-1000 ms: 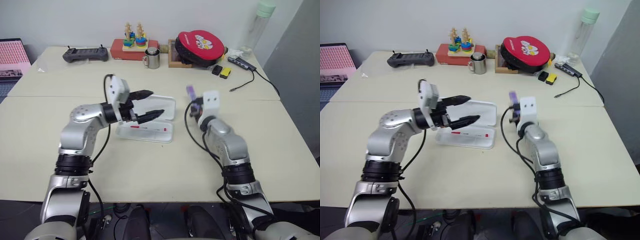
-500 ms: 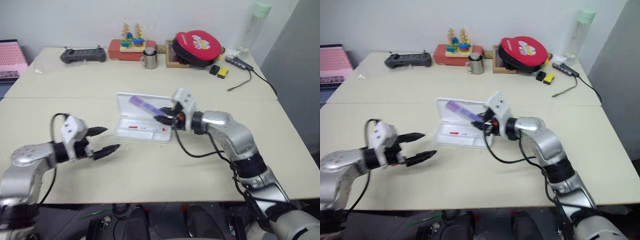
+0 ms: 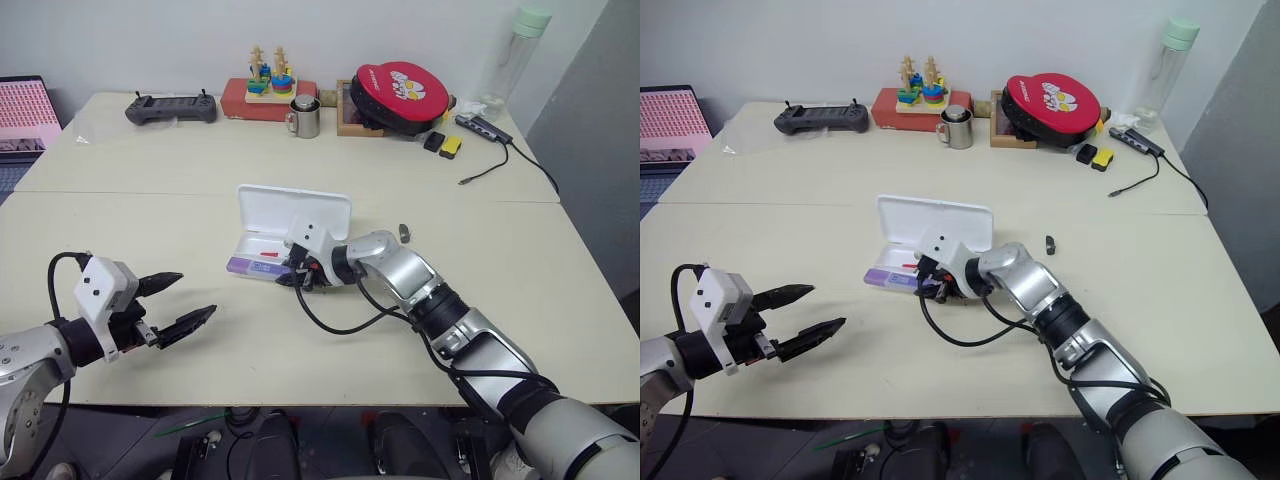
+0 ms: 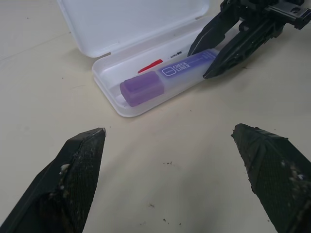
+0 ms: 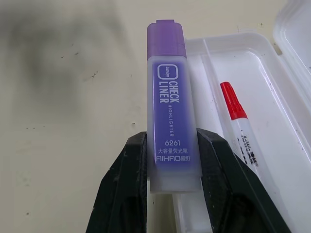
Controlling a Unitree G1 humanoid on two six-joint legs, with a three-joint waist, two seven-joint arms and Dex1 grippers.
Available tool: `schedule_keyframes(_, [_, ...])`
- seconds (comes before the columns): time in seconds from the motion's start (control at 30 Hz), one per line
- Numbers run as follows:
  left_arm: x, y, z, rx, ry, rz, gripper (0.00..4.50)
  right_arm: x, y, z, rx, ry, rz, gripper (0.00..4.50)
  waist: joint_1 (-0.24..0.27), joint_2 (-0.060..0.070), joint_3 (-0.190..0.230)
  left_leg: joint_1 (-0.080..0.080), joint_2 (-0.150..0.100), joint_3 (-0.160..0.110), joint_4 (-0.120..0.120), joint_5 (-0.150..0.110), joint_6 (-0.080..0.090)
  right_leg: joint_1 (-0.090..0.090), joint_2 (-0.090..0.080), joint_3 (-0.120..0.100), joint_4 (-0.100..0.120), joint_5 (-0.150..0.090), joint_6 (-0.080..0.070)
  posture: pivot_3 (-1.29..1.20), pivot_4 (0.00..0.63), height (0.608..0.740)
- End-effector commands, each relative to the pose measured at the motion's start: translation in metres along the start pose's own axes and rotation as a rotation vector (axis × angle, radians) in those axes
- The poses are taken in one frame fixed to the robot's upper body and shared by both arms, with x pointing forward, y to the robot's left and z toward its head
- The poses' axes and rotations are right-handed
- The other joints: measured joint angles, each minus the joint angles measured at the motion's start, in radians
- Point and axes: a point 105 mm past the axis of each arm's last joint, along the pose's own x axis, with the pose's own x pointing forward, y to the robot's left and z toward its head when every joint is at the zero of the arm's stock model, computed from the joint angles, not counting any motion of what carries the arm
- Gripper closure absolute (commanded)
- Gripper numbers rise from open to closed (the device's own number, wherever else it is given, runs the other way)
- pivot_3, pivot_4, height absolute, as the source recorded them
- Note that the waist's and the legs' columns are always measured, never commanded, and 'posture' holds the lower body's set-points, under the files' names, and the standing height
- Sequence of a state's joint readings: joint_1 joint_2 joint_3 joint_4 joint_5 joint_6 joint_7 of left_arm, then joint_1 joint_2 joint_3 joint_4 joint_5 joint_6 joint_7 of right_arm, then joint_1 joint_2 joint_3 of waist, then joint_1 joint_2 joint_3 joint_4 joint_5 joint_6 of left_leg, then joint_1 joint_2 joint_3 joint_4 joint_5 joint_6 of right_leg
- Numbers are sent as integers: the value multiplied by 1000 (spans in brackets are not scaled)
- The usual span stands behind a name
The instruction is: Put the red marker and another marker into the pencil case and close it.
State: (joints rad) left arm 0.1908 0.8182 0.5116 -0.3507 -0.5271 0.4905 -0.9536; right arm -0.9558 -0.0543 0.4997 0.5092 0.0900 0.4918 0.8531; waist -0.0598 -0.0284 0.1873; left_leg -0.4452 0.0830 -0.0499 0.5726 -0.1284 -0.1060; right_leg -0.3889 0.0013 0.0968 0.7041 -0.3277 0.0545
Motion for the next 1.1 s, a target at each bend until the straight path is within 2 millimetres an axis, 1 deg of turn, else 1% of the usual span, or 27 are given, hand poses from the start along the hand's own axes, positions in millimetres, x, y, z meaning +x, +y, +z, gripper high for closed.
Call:
schedule_keyframes(0.03, [-4, 1, 13, 34, -35, 22, 0, 0, -6, 13, -39, -34, -7, 3403, 1, 0, 0, 0, 0, 0, 0, 0, 0, 0, 0, 0, 0, 0, 0, 0, 150, 740])
schedule_keyframes(0.17, [-3, 0, 15, 32, -39, 18, 0, -1, -8, 14, -38, -39, -9, 3403, 1, 0, 0, 0, 0, 0, 0, 0, 0, 0, 0, 0, 0, 0, 0, 0, 150, 740])
schedule_keyframes(0.37, [2, 1, 16, 36, -44, 5, 0, -9, -20, 15, -33, -45, -47, 3403, 0, 0, 0, 0, 0, 0, 0, 0, 0, 0, 0, 0, 0, 0, 0, 0, 150, 740])
schedule_keyframes(0.6, [9, 0, 18, 37, -54, -10, 0, -12, -24, 12, -27, -42, -60, 3403, 0, 0, 0, 0, 0, 0, 0, 0, 0, 0, 0, 0, 0, 0, 0, 0, 150, 740])
schedule_keyframes(0.67, [9, 1, 18, 38, -54, -12, 0, -12, -23, 12, -30, -43, -58, 2701, 0, 0, 0, 0, 0, 0, 0, 0, 0, 0, 0, 0, 0, 0, 0, 0, 150, 740])
schedule_keyframes(0.7, [9, 1, 18, 37, -54, -13, 0, -12, -23, 12, -31, -43, -56, 2575, 0, 0, 0, 0, 0, 0, 0, 0, 0, 0, 0, 0, 0, 0, 0, 0, 150, 740])
schedule_keyframes(0.93, [11, 1, 18, 40, -54, -18, 0, -13, -21, 13, -38, -47, -50, 849, 0, 0, 0, 0, 0, 0, 0, 0, 0, 0, 0, 0, 0, 0, 0, 0, 150, 740])
schedule_keyframes(1.0, [12, 0, 19, 42, -59, -21, 0, -16, -21, 19, -44, -83, -52, 369, 0, 0, 0, 0, 0, 0, 0, 0, 0, 0, 0, 0, 0, 0, 0, 0, 150, 740])
schedule_keyframes(1.03, [14, 0, 20, 44, -65, -27, 0, -24, -19, 28, -41, -131, -39, 111, 0, 0, 0, 0, 0, 0, 0, 0, 0, 0, 0, 0, 0, 0, 0, 0, 150, 740])
schedule_keyframes(1.07, [17, -1, 25, 44, -82, -37, 0, -36, -15, 38, -39, -203, -15, 21, 2, 0, 0, 0, 0, 0, 0, 0, 0, 0, 0, 0, 0, 0, 0, 0, 150, 740])
schedule_keyframes(1.1, [19, -2, 27, 43, -94, -44, 0, -44, -11, 45, -40, -250, 3, 21, 7, 0, 0, 0, 0, 0, 0, 0, 0, 0, 0, 0, 0, 0, 0, 0, 150, 740])
